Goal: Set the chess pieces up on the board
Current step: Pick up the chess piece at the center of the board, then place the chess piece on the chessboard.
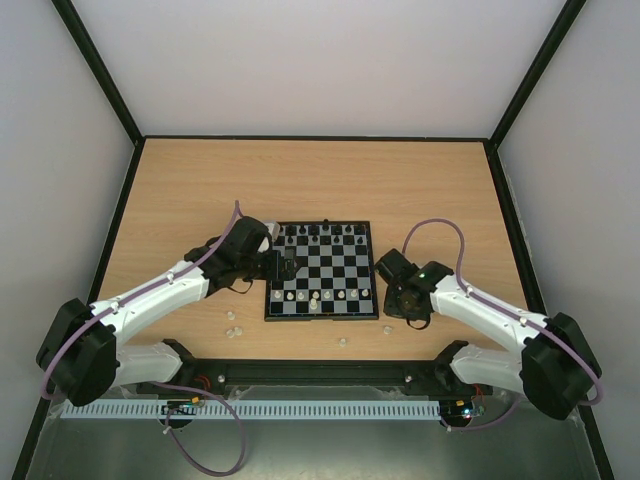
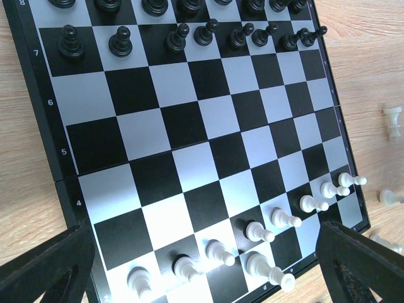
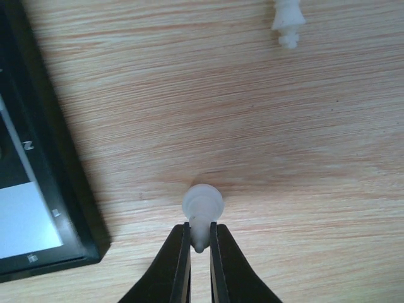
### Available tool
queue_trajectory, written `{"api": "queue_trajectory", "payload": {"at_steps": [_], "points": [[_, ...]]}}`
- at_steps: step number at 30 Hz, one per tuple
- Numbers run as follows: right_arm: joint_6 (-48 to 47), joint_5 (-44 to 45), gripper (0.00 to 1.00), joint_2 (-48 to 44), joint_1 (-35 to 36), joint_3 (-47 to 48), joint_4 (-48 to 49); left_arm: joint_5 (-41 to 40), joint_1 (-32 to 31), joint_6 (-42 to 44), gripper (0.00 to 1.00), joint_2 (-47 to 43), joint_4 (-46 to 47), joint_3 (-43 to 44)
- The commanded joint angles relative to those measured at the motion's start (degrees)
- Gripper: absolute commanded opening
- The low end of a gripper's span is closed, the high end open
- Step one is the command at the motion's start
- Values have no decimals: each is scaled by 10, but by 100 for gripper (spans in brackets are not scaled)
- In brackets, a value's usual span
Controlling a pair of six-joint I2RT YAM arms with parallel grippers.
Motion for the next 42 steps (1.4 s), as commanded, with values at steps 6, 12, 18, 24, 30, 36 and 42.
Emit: {"api": "queue_trajectory", "payload": {"at_steps": [6, 12, 18, 24, 30, 36, 42], "points": [[2, 19, 1, -12, 44, 109, -92, -3, -3, 4, 99, -10, 7, -7], [-4, 5, 1, 39, 104, 166, -72, -14, -3, 2, 99, -10, -1, -3], [-12, -5, 1, 113, 153, 209, -47, -26, -2, 1, 99, -19, -10, 1], [-17, -16, 1, 170, 189, 234, -26, -27, -1, 0, 99, -20, -13, 0], [-20, -27, 1, 205, 202, 239, -8, -27, -1, 1, 99, -20, -12, 0], [-27, -33, 1, 231, 207, 246, 3, -26, 0, 0, 99, -17, -8, -2], [-32, -29, 2, 245, 207, 251, 4, -26, 1, 0, 99, -16, -8, -2]]}}
